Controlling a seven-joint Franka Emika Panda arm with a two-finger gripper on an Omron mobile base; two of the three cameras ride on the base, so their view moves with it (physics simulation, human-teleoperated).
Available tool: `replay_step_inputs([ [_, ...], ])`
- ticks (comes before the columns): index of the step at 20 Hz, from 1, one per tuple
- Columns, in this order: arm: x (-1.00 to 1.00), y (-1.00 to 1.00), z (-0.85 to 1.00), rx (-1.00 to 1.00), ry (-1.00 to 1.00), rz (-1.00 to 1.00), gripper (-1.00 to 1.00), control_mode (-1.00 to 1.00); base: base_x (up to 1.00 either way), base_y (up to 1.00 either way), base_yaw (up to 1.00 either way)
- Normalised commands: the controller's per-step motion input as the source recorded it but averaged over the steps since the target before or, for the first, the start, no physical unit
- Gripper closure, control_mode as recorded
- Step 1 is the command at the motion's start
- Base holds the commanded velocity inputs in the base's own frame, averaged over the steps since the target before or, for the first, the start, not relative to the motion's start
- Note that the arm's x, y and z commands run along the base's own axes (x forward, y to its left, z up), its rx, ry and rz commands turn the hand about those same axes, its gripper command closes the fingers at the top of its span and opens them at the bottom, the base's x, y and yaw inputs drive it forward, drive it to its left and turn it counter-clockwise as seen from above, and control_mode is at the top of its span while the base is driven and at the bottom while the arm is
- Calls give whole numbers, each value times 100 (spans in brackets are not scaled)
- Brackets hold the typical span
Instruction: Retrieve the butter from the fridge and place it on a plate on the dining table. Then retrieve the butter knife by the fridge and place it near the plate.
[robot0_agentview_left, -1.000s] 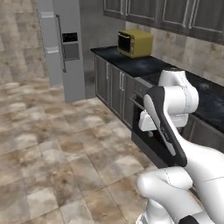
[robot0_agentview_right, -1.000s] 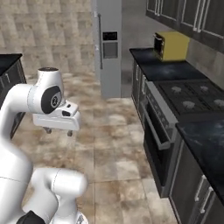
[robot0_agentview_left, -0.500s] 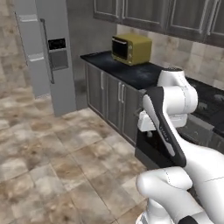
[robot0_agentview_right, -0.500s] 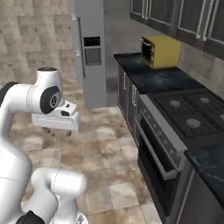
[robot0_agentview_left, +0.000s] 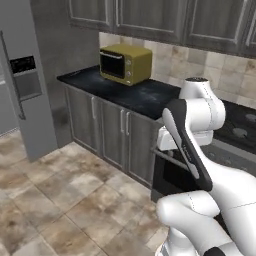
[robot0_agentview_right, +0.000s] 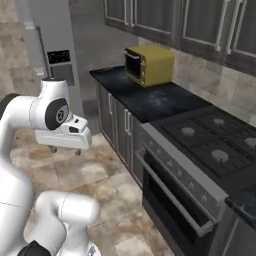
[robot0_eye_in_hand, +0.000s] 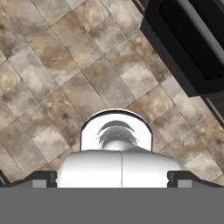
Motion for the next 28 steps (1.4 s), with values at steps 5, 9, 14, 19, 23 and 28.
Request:
replay_step_inputs([
  [5,0,0,0,0,0,0,-100,100,60,100,-40],
  [9,0,0,0,0,0,0,-100,100,29,100,-35],
  [14,0,0,0,0,0,0,-100,100,32,100,-34],
  [19,0,0,0,0,0,0,-100,100,46,100,-33],
  [23,0,0,0,0,0,0,-100,100,46,100,-33],
  [28,0,0,0,0,0,0,-100,100,40,89,-23],
])
